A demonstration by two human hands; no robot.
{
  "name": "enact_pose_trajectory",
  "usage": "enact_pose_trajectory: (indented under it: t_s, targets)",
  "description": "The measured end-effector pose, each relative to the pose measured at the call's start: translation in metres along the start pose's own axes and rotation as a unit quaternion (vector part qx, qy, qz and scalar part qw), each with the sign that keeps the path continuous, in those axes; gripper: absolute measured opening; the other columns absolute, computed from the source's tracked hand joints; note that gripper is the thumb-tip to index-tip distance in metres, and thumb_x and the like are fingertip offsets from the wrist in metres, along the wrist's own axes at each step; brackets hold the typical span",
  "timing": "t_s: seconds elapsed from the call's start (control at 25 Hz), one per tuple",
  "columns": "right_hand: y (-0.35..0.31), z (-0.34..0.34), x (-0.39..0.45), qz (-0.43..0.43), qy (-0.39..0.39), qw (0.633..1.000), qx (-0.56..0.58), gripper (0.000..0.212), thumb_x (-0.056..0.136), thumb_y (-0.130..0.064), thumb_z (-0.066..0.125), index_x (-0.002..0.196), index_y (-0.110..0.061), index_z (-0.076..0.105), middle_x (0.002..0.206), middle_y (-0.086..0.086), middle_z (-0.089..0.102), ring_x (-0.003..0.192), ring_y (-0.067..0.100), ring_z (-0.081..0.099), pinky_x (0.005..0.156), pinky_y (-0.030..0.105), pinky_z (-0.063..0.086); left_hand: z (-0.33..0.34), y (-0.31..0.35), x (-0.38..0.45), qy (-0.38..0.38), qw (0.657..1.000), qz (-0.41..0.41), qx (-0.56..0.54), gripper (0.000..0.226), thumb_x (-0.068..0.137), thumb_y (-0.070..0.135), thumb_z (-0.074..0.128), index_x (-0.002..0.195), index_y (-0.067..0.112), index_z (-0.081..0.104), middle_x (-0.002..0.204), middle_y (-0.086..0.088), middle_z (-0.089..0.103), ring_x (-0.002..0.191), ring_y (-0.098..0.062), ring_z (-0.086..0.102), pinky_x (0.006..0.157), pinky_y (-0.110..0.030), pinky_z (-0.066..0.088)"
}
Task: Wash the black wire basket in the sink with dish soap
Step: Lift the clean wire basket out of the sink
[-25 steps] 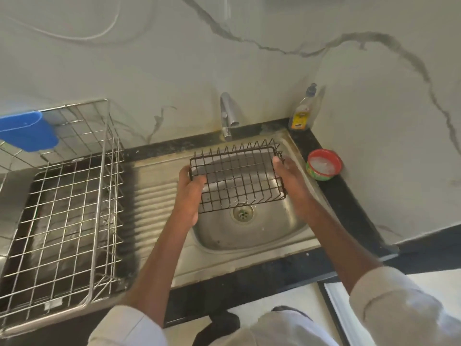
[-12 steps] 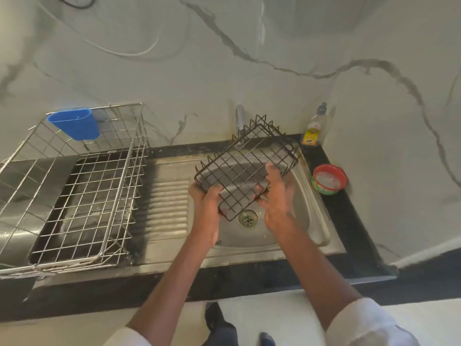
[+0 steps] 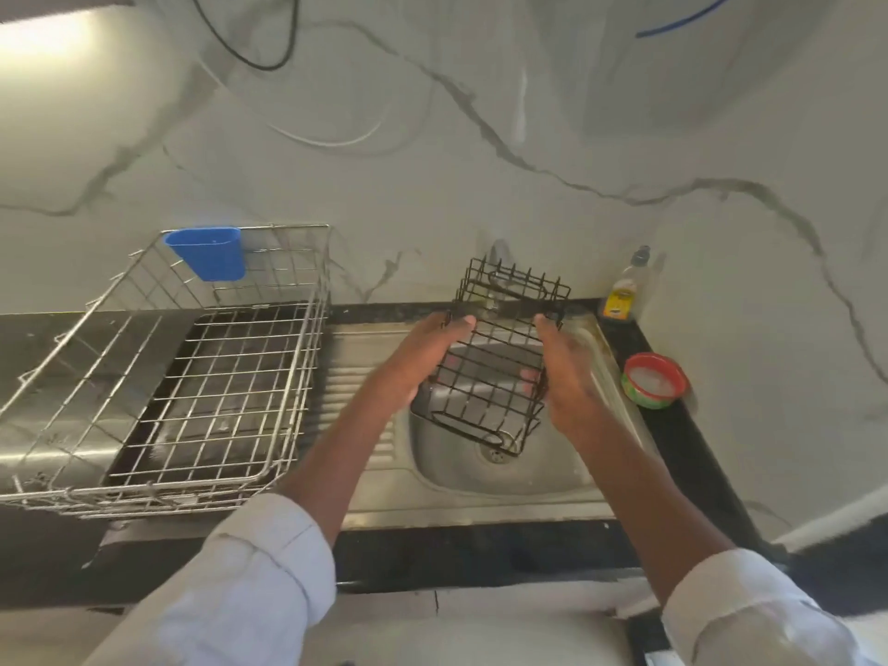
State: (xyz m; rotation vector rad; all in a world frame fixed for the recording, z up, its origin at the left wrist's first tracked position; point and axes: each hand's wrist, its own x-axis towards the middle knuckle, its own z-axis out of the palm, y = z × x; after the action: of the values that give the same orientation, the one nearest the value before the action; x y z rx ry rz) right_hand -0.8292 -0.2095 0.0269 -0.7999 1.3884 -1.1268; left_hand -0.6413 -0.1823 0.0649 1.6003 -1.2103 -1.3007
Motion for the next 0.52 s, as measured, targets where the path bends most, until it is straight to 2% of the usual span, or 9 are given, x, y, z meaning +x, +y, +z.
enact_pose_trajectory:
  t_s: [0.08,0.16,0.28,0.4,0.52]
  targets:
    - [-0.003,0.027,-0.013,-0.012,-0.022,0.999,-0.041,0.106,0.065,-0.083,0.071,0.152,-0.027,0.046,0.152,0.002,0.054,0.127,0.030,0.061,0.105,0.054,0.052,-0.024,-0.008,-0.011,0.022,0.999,-0.016,-0.020,0.072,0.096,0.065,0.061,0.154,0.024,0.049,0.154,-0.003,0.053,0.129,-0.025,0.056,0.103,-0.045,0.052]
    - [-0.011,0.069,-0.034,-0.030,-0.055,0.996,-0.069,0.095,0.080,-0.074,0.068,0.158,-0.030,0.037,0.161,-0.001,0.042,0.137,0.031,0.051,0.114,0.056,0.043,-0.065,-0.009,-0.024,0.060,0.998,-0.010,-0.035,0.055,0.104,0.055,0.055,0.149,0.022,0.052,0.150,-0.005,0.053,0.126,-0.023,0.053,0.105,-0.044,0.049]
    - [-0.023,0.147,-0.052,-0.065,-0.109,0.990,-0.068,0.084,0.091,-0.063,0.064,0.161,-0.033,0.030,0.167,-0.002,0.031,0.148,0.028,0.039,0.120,0.054,0.033,-0.142,-0.003,-0.046,0.106,0.993,0.019,-0.057,0.043,0.109,0.047,0.051,0.144,0.023,0.054,0.140,-0.003,0.058,0.128,-0.029,0.057,0.110,-0.056,0.050]
    - [-0.032,0.238,-0.060,-0.084,-0.158,0.981,-0.075,0.084,0.090,-0.065,0.062,0.160,-0.033,0.031,0.166,-0.002,0.033,0.149,0.027,0.037,0.120,0.055,0.034,-0.226,0.003,-0.062,0.158,0.986,0.042,-0.041,0.042,0.110,0.046,0.049,0.142,0.021,0.055,0.116,0.006,0.058,0.120,-0.024,0.057,0.110,-0.054,0.048]
    - [-0.026,0.323,-0.069,-0.090,-0.200,0.971,-0.094,0.081,0.094,-0.061,0.059,0.161,-0.026,0.030,0.167,0.001,0.033,0.151,0.027,0.034,0.121,0.054,0.030,-0.298,-0.016,-0.061,0.204,0.977,0.021,-0.056,0.034,0.111,0.045,0.046,0.135,0.024,0.057,0.119,0.005,0.058,0.118,-0.020,0.053,0.110,-0.043,0.041]
